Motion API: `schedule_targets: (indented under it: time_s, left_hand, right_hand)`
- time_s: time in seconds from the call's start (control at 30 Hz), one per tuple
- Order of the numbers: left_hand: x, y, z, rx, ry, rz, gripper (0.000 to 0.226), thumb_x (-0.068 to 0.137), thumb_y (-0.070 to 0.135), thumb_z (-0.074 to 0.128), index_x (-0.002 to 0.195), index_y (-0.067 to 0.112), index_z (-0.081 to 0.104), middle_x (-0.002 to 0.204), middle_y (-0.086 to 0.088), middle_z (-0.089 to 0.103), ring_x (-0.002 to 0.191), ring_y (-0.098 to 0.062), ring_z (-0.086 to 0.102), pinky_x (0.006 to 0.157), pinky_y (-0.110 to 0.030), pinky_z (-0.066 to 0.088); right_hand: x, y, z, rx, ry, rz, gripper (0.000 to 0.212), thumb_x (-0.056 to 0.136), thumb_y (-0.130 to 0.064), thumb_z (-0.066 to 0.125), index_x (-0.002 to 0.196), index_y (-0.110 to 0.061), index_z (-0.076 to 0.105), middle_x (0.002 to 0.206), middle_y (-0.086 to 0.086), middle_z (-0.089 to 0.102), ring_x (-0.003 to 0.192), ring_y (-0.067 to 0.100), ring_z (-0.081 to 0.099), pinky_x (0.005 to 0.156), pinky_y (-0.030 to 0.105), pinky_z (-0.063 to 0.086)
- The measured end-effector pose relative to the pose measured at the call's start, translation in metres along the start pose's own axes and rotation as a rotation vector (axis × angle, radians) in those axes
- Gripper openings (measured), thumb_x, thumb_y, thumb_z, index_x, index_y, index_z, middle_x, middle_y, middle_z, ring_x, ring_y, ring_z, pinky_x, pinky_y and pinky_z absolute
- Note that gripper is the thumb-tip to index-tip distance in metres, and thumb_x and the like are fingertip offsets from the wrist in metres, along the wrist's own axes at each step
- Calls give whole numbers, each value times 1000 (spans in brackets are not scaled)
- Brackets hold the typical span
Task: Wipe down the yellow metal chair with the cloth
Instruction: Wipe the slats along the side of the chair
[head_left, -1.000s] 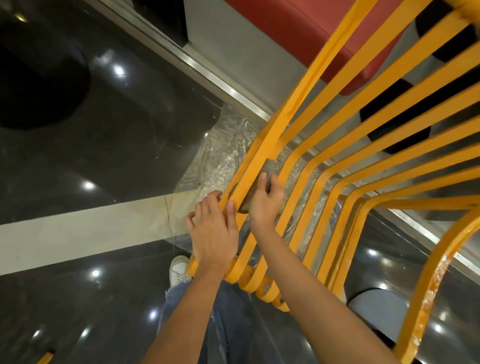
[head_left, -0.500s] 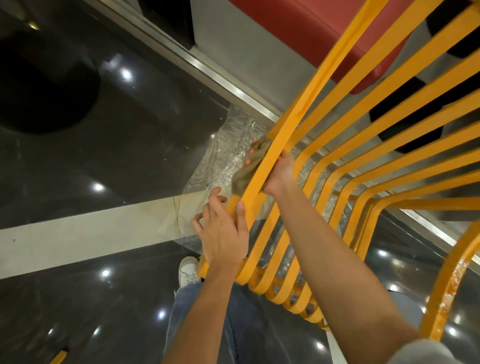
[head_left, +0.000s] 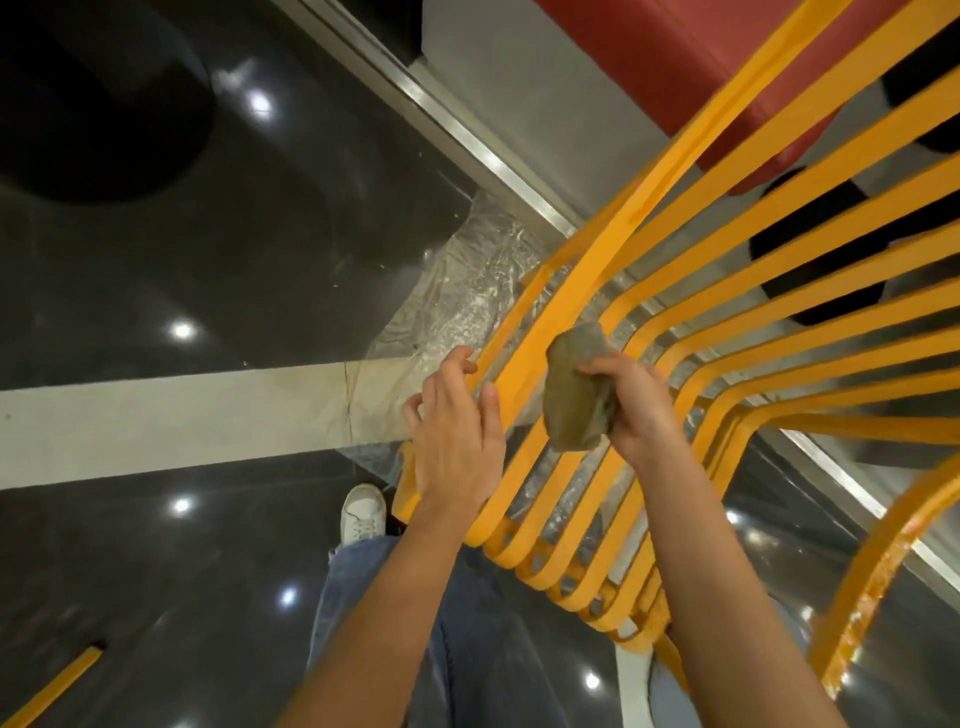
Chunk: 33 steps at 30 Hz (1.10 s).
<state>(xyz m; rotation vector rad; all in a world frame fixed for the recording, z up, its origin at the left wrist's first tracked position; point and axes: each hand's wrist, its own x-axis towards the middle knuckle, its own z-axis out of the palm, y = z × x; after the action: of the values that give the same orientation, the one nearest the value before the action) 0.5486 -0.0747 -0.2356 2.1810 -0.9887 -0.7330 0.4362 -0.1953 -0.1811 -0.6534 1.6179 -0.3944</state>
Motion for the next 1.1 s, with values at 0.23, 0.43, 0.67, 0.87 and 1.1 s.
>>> schedule_targets:
  time_s: [0.23,0.43,0.67,0.87,1.1]
  left_hand:
    - [-34,-19,-11,77,-23,65,42,102,41,33,139,22,41,136,7,52,124,-10,47,107,-39,29]
    - [-61,-48,-5,76,-49,6,62,100,55,23,146,15,33,148,-1,42,136,-19,39,110,-48,31]
    - [-59,-55,-7,45,-109,0,74,96,66,16,149,15,25,150,-2,39,138,-21,38,112,-56,26]
    - [-62,-54,-6,-40,-66,-39,75,94,62,31,152,18,12,157,-2,27,143,-16,28,113,-57,24]
    - [-65,-56,-6,-63,-29,-91,84,90,59,40,154,16,5,160,-7,12,147,-23,17,116,-53,22]
  right_hand:
    - [29,-33,4,-936,166,-1124,42,96,-10,55,139,-10,55,130,13,64,116,16,59,103,23,44]
    - [47,8,26,-1221,-203,-1309,24,101,-19,53,117,-15,69,123,3,67,131,28,51,114,53,30]
    - [23,19,22,-1323,-494,-1273,31,104,-31,41,121,-23,65,122,-6,65,127,21,52,114,35,26]
    - [-22,65,47,-1416,-529,-1320,35,102,-35,37,100,-19,67,97,-4,66,103,24,56,104,37,33]
    - [-12,40,72,-1726,-441,-1226,41,102,-37,32,82,-23,65,79,-4,69,85,23,60,103,39,31]
